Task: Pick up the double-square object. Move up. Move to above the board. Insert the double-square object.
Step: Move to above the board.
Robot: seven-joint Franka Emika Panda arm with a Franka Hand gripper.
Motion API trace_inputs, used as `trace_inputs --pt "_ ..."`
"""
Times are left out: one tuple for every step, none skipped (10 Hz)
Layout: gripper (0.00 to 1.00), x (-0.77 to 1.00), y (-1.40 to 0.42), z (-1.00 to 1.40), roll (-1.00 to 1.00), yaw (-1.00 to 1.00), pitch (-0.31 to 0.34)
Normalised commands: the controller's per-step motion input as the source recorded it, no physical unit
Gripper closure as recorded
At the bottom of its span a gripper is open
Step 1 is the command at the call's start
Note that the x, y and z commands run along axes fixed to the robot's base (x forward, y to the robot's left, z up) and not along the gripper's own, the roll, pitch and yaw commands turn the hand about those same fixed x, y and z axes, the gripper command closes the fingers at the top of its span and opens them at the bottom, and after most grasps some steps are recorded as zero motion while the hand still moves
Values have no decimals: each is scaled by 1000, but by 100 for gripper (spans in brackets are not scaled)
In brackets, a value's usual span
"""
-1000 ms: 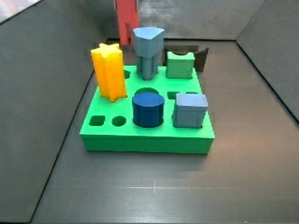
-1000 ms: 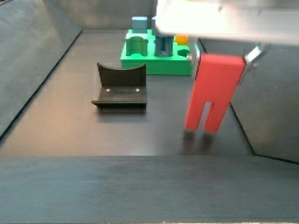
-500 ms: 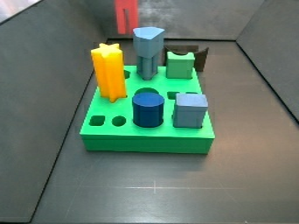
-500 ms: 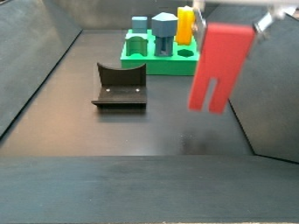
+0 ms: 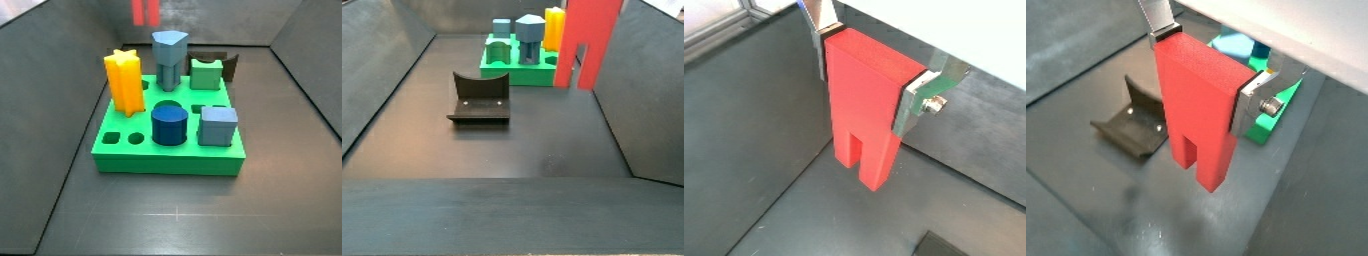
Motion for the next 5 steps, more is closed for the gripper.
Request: trace_inputs --pt "100 52 -202 1000 25 14 88" --pt "100 33 -112 822 36 15 89" --pt "100 23 -71 666 44 14 92" --pt "100 16 -42 510 51 16 92" --pt "100 11 -27 356 57 18 89"
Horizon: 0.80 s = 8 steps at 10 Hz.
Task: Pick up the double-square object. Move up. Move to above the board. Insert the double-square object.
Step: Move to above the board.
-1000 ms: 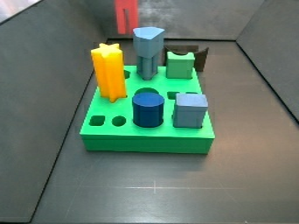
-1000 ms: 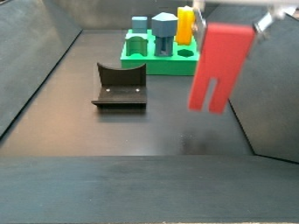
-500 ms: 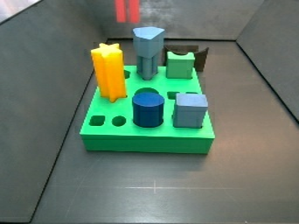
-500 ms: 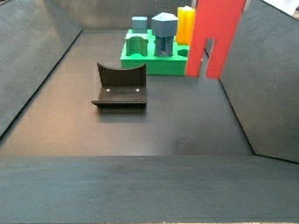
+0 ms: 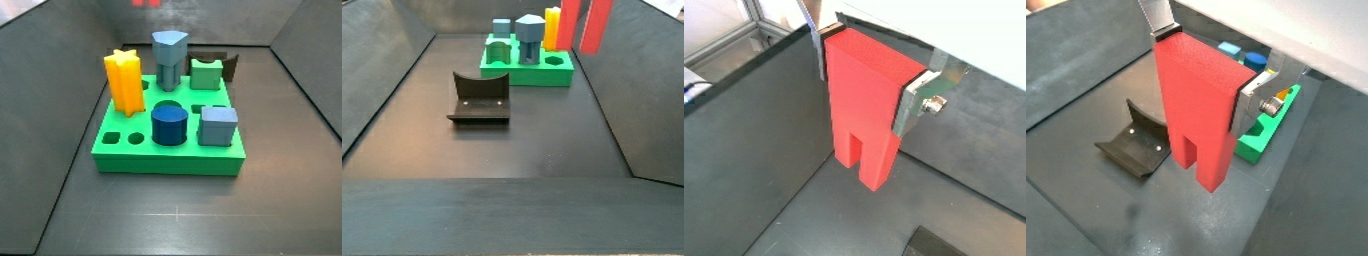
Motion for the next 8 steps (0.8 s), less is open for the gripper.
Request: trace_inputs --pt "100 8 -21 203 62 20 90" --pt "100 164 -1000 67 222 574 282" --pt "100 166 -1000 64 221 502 263" --pt "100 168 -1000 67 196 401 231" --pt "100 176 -1000 69 73 206 168" --pt "100 180 -1000 69 46 141 142" --pt "100 187 -1000 71 27 71 117" --pt "100 197 -1000 74 12 31 111"
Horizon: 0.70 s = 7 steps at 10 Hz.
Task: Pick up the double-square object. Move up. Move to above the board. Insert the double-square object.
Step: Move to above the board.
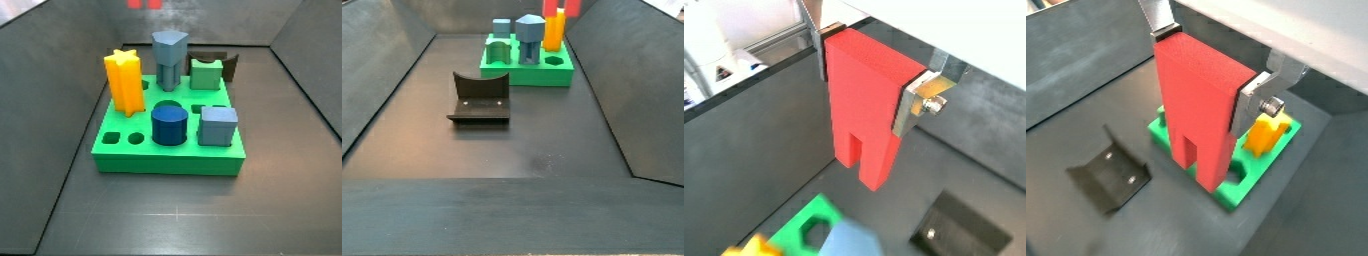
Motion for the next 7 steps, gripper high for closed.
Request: trace_inputs --pt "100 204 -1000 76 17 30 115" --pt "100 215 -1000 79 3 18 123" --pt "100 224 -1000 84 1 15 128" --pt "100 235 -1000 89 1 8 129" --pt "100 253 -1000 94 4 11 123" --pt "100 265 -1000 94 6 9 124" --pt "100 243 -805 90 2 10 126"
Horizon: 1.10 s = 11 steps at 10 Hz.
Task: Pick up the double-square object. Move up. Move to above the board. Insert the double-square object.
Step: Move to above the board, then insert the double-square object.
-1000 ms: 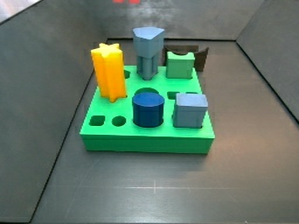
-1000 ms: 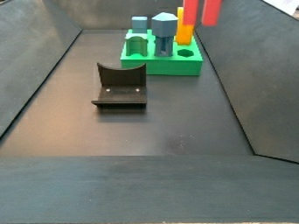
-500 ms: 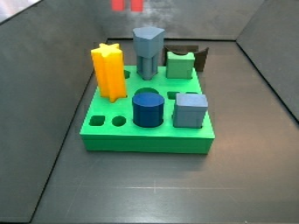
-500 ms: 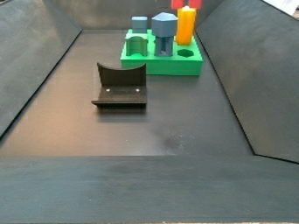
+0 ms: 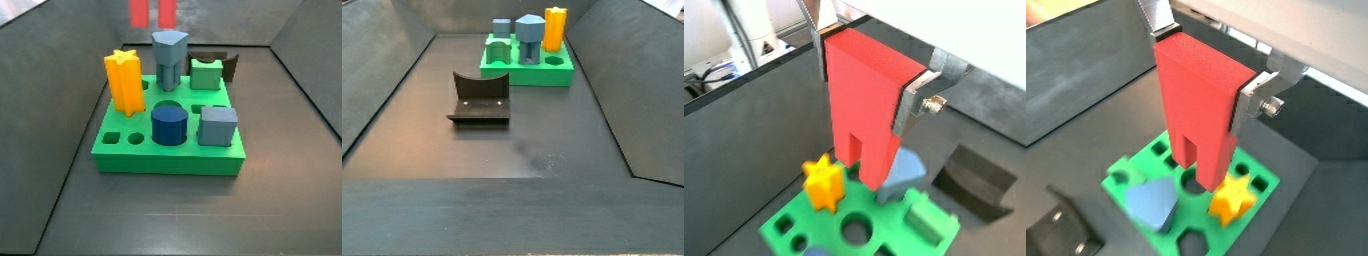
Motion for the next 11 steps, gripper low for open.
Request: trace_inputs --pt "100 165 -481 64 7 6 120" --pt "100 116 -265 45 12 6 110" --pt "100 0 0 0 14 34 0" --pt "100 400 0 -37 -50 137 -40" --pt "100 811 -171 -134 0 166 -81" --pt "100 1000 -143 -214 0 29 0" --pt "100 1000 -97 -234 21 0 0" --pt "100 1000 0 -309 81 0 20" --pt "100 1000 0 -320 136 0 53" --pt "100 1000 0 -411 201 0 101" --pt "100 1000 0 -449 204 0 84"
